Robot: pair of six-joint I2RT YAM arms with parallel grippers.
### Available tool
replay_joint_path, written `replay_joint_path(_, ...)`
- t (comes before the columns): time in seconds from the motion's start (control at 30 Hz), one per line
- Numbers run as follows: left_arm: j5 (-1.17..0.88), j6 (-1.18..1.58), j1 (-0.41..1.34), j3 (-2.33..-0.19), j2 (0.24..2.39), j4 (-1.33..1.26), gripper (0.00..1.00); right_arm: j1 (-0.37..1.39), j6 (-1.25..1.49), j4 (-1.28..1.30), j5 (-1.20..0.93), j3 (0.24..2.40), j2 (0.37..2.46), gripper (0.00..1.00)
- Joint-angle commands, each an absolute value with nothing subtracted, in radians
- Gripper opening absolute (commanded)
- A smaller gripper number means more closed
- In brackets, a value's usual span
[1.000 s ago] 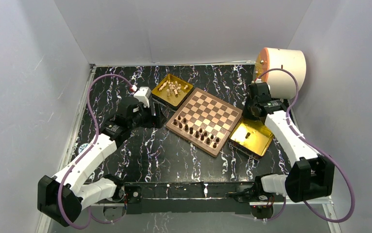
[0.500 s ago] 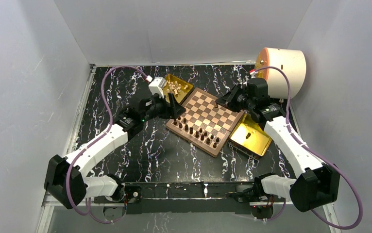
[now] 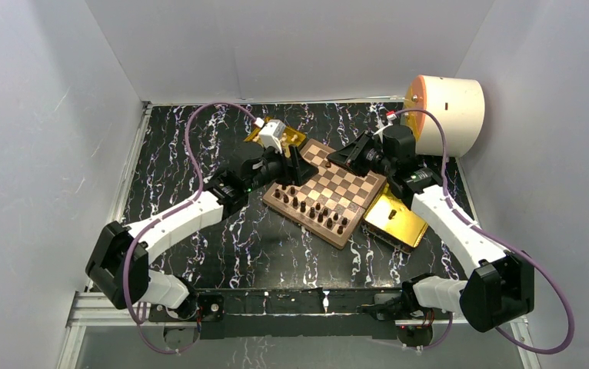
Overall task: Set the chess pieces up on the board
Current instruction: Pick up the chess piece from the storage box.
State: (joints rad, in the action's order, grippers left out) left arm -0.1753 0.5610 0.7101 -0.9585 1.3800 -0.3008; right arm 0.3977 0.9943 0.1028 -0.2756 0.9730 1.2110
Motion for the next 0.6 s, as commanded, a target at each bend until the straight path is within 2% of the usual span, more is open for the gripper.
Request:
replay_joint_path(0.0,-0.196,0.570,0.728,-1.020,1.397,-0.383,0.63,0.407,1.022,0.021,-0.274,0.967,1.181,0.13)
replay_joint_path(0.37,-0.220,0.597,0.750,-1.046,1.442,-0.409,0.59,0.444,1.046,-0.022,-0.273,0.977,1.191,0.13)
replay_joint_path(0.57,-0.208,0.584,0.751,-1.026,1.431,-0.417,0.50,0.508,1.039,-0.026,-0.248,0.995,1.206,0.13)
